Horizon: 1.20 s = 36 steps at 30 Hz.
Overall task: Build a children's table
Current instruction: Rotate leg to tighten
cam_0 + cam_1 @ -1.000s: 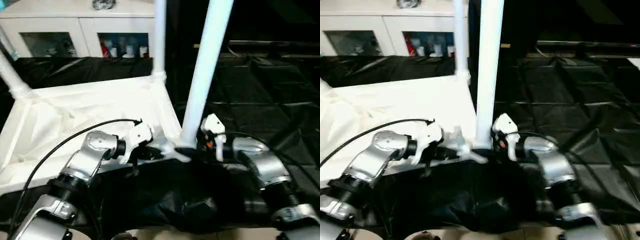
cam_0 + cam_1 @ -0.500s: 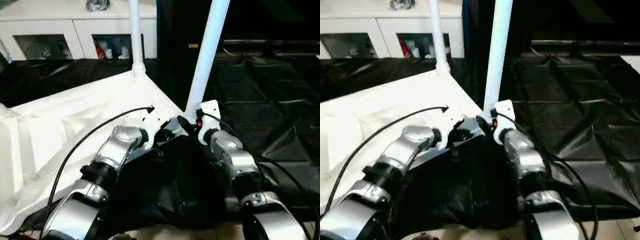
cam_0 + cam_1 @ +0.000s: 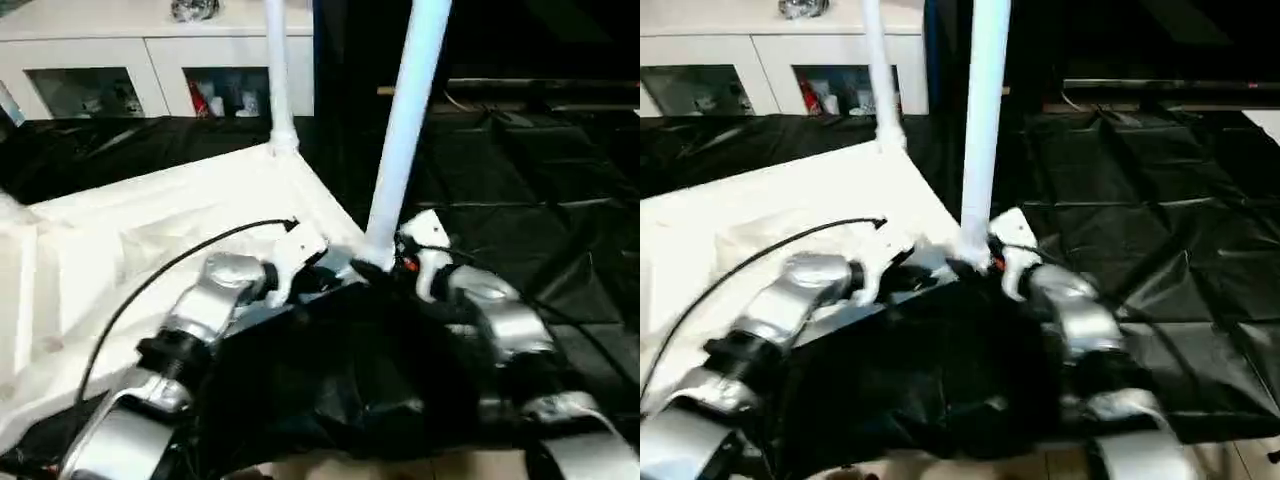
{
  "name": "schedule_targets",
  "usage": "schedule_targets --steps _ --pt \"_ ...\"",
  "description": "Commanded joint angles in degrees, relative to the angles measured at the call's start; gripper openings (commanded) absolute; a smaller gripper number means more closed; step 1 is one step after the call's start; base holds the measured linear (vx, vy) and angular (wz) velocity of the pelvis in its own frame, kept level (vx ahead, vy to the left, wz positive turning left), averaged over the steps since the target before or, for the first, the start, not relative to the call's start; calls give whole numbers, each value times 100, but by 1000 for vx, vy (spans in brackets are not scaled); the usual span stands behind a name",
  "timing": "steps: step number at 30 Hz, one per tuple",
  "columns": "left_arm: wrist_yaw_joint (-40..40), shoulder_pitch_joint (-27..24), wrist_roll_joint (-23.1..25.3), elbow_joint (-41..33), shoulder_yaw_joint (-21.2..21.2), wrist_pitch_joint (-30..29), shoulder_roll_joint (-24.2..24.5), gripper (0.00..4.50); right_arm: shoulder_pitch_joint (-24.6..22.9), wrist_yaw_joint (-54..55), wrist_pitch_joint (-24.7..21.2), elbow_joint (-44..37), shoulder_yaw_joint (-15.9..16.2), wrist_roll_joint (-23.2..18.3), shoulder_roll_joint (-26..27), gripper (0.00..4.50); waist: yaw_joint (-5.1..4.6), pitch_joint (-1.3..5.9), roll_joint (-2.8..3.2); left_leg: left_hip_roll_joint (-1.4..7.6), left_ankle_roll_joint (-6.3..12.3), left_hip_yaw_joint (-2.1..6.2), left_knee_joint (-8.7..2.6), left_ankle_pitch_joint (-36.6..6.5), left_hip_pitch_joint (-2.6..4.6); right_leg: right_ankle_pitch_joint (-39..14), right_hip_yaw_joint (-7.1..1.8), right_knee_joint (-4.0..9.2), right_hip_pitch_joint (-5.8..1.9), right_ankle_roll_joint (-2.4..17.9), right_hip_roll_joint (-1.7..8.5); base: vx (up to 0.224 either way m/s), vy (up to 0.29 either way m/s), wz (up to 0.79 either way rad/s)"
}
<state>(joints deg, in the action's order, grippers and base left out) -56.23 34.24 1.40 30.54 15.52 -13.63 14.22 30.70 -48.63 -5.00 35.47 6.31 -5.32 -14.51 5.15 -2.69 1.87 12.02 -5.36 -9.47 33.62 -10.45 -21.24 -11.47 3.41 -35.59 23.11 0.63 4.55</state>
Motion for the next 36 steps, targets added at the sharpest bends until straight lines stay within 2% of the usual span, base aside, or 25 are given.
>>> schedule_targets --steps 1,4,6,7,8,9,10,11,12,18,22,24,25,26,27,28,29,30,31,32,33,34,35,36 --pt "-490 -49 -302 -423 108 299 12 0 -69 -790 -108 -415 278 -195 -141 400 17 384 -76 75 532 -39 -324 -665 15 -250 -206 374 -357 1377 301 0 0 0" --pt "-765 -142 -389 -553 114 351 154 0 -108 -1228 -206 -584 353 -285 -374 400 53 385 -71 93 596 -48 -314 -638 19 -180 -200 356 -341 1423 292 0 0 0" --pt "-1050 -229 -470 -703 152 323 292 0 -137 -1543 -333 -695 398 -368 -519 400 70 382 -71 95 563 -50 -318 -698 26 -291 -202 366 -333 1428 295 0 0 0" --pt "-1192 -274 -499 -784 184 299 369 0 -148 -1673 -394 -735 407 -401 -566 384 80 380 -90 100 545 -46 -326 -720 29 -349 -202 363 -337 1421 301 0 0 0" --pt "-1279 -303 -517 -832 199 293 413 0 -156 -1748 -423 -755 417 -412 -593 367 85 376 -78 103 533 -47 -329 -732 30 -406 -201 369 -328 1409 300 0 0 0" --pt "-1334 -323 -529 -865 209 284 440 0 -159 -1793 -441 -766 425 -415 -610 367 88 382 -83 103 520 -50 -324 -735 29 -409 -204 366 -325 1408 301 0 0 0" --pt "-1398 -354 -540 -912 220 259 483 0 -167 -1857 -472 -779 453 -410 -633 364 89 379 -113 103 521 -55 -326 -722 30 -408 -203 369 -322 1408 298 0 0 0" --pt "-1466 -389 -552 -968 238 231 535 0 -179 -1923 -491 -809 484 -405 -661 340 101 376 -95 104 510 -47 -332 -703 26 -441 -201 364 -324 1398 301 0 0 0" --pt "-1543 -434 -556 -1026 253 204 599 0 -194 -1990 -540 -849 521 -414 -688 340 106 377 -90 106 499 -47 -332 -692 31 -448 -201 362 -320 1389 300 0 0 0" --pt "-1605 -473 -561 -1049 238 182 646 0 -230 -2071 -619 -914 567 -440 -675 284 117 376 -105 97 447 -49 -330 -661 29 -438 -204 359 -317 1354 299 0 0 0" --pt "-1526 -484 -562 -1049 215 183 623 0 -298 -2079 -678 -999 600 -463 -630 275 120 384 -102 93 436 -49 -324 -633 30 -383 -205 352 -322 1350 299 0 0 0" --pt "-1287 -422 -541 -950 145 133 517 0 -350 -1864 -665 -974 566 -435 -514 273 121 382 -96 90 436 -49 -322 -621 26 -366 -205 350 -321 1352 298 0 0 0" --pt "-726 -232 -433 -653 14 70 306 0 -365 -1207 -698 -821 403 -363 -240 273 117 376 -100 92 422 -50 -326 -639 27 -392 -207 360 -313 1341 299 0 0 0" --pt "-673 -212 -423 -622 2 69 285 0 -359 -1132 -720 -797 379 -363 -208 273 97 363 -100 78 363 -49 -338 -664 33 -499 -211 380 -302 1317 295 0 0 0" --pt "-583 -178 -405 -569 -19 67 251 0 -350 -1005 -758 -758 337 -362 -154 272 100 371 -107 70 324 -41 -340 -671 29 -571 -210 380 -323 1285 306 0 0 0" --pt "-363 -95 -373 -460 -71 38 160 0 -277 -498 -776 -566 174 -332 30 272 100 368 -109 70 288 -40 -345 -720 35 -673 -210 390 -319 1261 308 0 0 0" --pt "45 57 -278 -260 -136 19 1 0 -166 305 -757 -255 -99 -318 343 272 69 352 -89 67 175 -39 -363 -856 47 -943 -220 422 -300 1200 320 0 0 0" --pt "104 78 -261 -234 -143 18 -20 0 -156 404 -757 -223 -136 -321 385 272 55 351 -57 57 117 -37 -367 -915 53 -1046 -216 426 -288 1184 311 0 0 0" --pt "327 169 -207 -118 -165 -24 -115 0 -112 770 -774 -90 -252 -336 537 272 28 360 -93 52 69 -28 -374 -980 52 -1167 -211 442 -314 1122 317 0 0 0" --pt "555 263 -162 3 -194 -59 -217 0 -66 1129 -779 48 -366 -353 688 272 18 357 -91 47 67 -37 -369 -975 53 -1169 -219 447 -303 1108 311 0 0 0" --pt "774 345 -136 104 -234 -84 -320 0 -30 1430 -780 162 -449 -362 824 272 0 353 -25 48 43 -22 -375 -986 51 -1185 -219 446 -297 1103 319 0 0 0" --pt "774 345 -136 104 -234 -84 -320 0 -30 1430 -780 162 -449 -362 824 272 -16 359 -60 43 37 -29 -372 -991 50 -1157 -214 464 -298 1070 307 0 0 0" --pt "1112 473 -97 263 -290 -103 -498 0 30 1948 -777 342 -559 -335 1049 272 -19 372 -57 43 61 -24 -368 -907 32 -976 -215 436 -319 1083 304 0 0 0" --pt "1264 532 -74 338 -310 -92 -585 0 56 2204 -782 414 -586 -283 1163 272 -15 375 -35 43 67 -24 -363 -866 36 -887 -217 433 -308 1101 305 0 0 0"
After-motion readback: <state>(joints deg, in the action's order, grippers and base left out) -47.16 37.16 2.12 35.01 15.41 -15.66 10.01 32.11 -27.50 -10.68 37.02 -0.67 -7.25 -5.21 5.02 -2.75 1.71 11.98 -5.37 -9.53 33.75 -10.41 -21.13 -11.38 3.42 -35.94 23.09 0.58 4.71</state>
